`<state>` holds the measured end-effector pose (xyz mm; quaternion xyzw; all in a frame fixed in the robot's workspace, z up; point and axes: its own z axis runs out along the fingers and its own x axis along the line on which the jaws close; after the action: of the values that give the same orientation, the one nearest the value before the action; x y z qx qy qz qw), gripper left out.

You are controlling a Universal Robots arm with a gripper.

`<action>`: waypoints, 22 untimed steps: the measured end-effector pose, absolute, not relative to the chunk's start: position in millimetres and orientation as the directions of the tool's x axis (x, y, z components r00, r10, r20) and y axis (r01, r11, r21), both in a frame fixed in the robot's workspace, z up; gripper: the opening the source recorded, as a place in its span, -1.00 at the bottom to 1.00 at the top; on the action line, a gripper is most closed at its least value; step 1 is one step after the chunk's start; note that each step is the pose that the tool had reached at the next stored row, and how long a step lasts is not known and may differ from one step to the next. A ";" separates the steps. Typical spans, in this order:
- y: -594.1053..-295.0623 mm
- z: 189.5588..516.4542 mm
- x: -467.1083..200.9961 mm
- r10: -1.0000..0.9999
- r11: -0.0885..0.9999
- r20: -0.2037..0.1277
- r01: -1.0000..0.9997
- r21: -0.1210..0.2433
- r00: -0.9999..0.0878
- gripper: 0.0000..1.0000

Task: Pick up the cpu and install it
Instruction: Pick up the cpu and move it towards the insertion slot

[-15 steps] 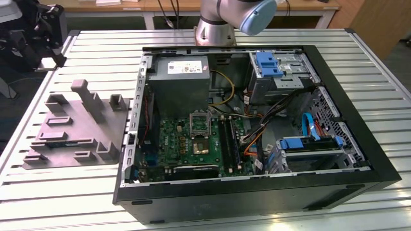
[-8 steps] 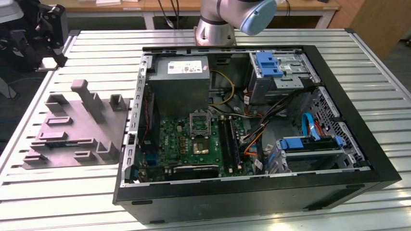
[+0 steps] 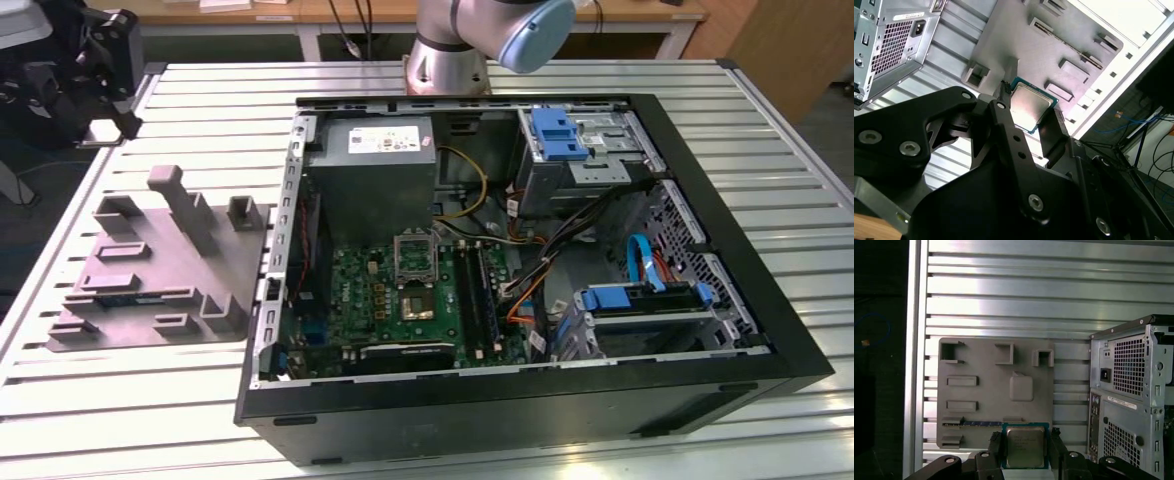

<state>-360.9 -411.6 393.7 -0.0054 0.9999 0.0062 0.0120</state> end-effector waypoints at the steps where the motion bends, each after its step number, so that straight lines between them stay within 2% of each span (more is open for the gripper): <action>1: -411.6 393.7 -360.7 -0.011 1.000 -0.024 -0.011 0.012 -1.000 -0.06; 22: -411.6 393.7 -356.2 -0.011 1.000 -0.024 -0.011 0.012 -1.000 -0.06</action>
<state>-356.2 -411.6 393.7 -0.0054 0.9999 0.0062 0.0120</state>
